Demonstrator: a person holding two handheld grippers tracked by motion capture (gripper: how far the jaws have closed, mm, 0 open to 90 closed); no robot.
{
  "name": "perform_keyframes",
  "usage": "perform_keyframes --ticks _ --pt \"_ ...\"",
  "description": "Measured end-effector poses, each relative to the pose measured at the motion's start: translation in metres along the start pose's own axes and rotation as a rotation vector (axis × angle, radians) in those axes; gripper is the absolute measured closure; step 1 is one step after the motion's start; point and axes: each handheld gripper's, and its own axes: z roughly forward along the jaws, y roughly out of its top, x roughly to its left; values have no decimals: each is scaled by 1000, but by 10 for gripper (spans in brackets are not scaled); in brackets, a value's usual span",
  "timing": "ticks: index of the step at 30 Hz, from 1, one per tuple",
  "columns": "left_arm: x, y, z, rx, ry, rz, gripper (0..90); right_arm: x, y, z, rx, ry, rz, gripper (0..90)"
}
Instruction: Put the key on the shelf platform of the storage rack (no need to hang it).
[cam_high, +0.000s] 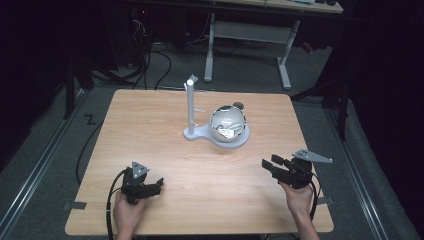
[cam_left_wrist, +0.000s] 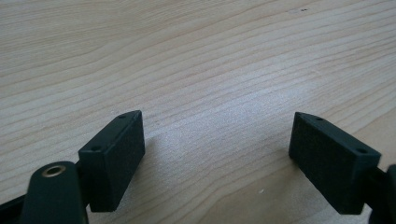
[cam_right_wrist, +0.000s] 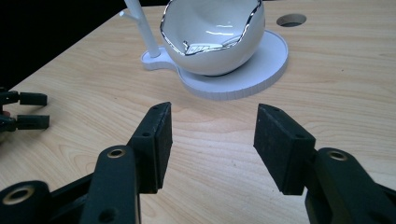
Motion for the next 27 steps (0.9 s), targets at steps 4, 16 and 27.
perform_keyframes --ticks 4,16,27 --pt "0 0 0 0 0 1 186 3 -4 3 5 3 -3 472" --pt "0 0 0 0 0 1 186 8 -9 15 25 21 5 472" --pt "0 0 0 0 0 2 186 10 -15 24 47 2 -23 472"
